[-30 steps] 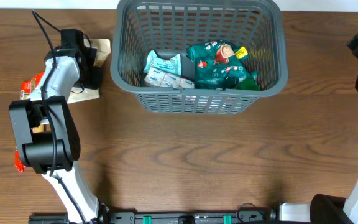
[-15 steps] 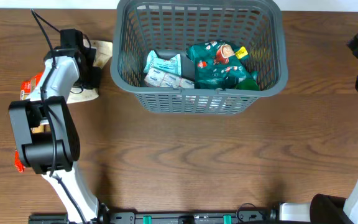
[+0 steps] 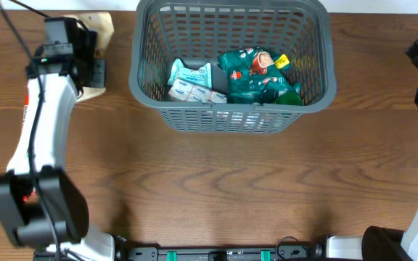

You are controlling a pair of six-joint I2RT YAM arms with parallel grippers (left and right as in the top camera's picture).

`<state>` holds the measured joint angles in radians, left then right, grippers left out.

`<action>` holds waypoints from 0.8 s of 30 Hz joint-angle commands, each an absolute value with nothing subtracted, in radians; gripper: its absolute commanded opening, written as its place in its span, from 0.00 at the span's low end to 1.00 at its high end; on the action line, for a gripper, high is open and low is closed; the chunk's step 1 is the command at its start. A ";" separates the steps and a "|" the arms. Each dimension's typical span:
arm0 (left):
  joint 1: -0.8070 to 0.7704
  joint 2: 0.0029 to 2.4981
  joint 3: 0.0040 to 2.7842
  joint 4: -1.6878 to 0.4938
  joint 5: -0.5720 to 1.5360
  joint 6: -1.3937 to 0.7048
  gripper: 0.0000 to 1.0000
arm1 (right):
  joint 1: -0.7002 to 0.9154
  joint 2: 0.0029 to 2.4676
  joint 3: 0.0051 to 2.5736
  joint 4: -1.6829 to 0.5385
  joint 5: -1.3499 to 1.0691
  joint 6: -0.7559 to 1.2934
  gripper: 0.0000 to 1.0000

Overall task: Pack container
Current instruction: 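Lift the pouch and carry it over the basket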

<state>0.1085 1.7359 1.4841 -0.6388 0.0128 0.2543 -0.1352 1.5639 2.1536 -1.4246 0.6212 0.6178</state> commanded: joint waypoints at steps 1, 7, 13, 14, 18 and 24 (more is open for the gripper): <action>0.113 1.642 1.489 -0.638 0.012 0.202 0.06 | -0.143 1.564 2.163 -1.427 0.638 0.628 0.99; 0.103 1.462 1.491 -0.638 0.074 0.183 0.06 | -0.143 1.564 2.163 -1.427 0.638 0.628 0.99; 0.053 1.310 1.543 -0.637 0.236 0.182 0.06 | -0.143 1.564 2.163 -1.427 0.638 0.628 0.99; 0.038 1.292 1.556 -0.636 0.263 0.182 0.06 | -0.143 1.564 2.163 -1.427 0.638 0.628 0.99; -0.044 1.242 1.609 -0.629 0.334 0.183 0.06 | -0.143 1.564 2.163 -1.427 0.638 0.628 0.99; -0.160 1.230 1.646 -0.575 0.491 0.240 0.06 | -0.143 1.564 2.163 -1.427 0.638 0.628 0.99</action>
<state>-0.1223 1.2274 1.6249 -0.5919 0.3721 0.2077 -0.1352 1.5639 2.1536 -1.4246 0.6212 0.6178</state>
